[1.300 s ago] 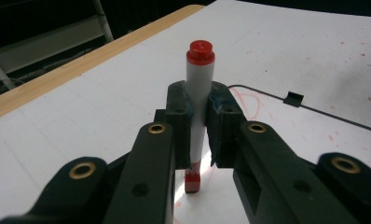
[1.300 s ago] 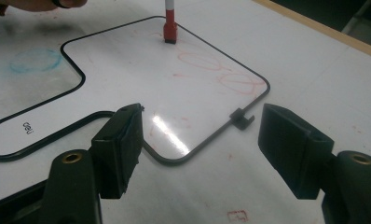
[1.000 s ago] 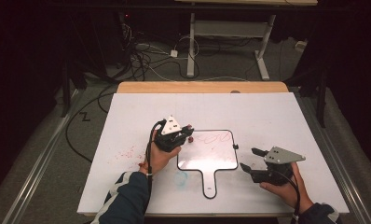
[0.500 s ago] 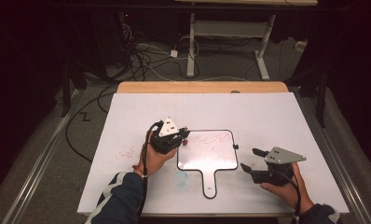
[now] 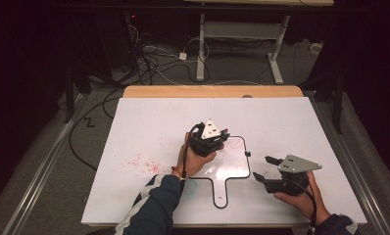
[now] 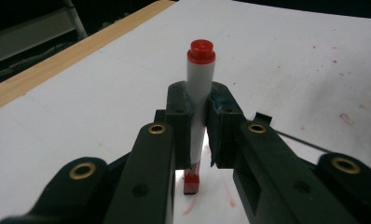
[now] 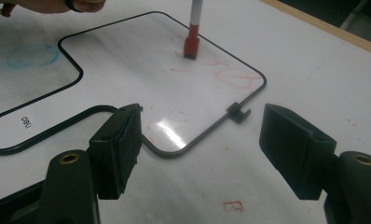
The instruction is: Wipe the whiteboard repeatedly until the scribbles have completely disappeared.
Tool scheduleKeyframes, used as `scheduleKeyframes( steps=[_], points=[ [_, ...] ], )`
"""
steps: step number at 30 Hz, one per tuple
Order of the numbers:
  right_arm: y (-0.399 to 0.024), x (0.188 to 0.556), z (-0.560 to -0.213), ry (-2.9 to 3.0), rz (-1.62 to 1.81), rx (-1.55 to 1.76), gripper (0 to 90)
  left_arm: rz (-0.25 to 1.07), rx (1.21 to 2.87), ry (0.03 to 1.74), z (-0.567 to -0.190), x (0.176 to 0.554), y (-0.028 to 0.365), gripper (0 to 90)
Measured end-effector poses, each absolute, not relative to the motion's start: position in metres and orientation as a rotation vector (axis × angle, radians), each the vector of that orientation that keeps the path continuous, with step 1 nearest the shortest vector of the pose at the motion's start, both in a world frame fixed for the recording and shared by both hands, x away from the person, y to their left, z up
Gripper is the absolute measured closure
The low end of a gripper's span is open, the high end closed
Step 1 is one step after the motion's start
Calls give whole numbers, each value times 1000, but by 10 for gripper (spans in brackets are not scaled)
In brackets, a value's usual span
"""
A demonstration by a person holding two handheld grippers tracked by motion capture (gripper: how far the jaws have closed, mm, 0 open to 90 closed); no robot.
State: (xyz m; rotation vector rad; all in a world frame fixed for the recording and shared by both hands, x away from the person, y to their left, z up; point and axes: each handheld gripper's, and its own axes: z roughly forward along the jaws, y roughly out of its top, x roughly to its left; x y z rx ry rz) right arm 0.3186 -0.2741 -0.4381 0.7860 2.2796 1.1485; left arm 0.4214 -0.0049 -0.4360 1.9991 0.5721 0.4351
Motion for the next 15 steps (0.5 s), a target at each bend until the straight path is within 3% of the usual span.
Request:
scheduleKeyframes(
  steps=[6, 15],
  points=[
    [-276, 319, -438, 2276, 1144, 785, 306, 434, 2039, 580, -431, 426, -6, 790],
    [-280, 322, -437, 2267, 1164, 824, 302, 415, 2039, 633, -431, 416, 47, 790]
  ],
)
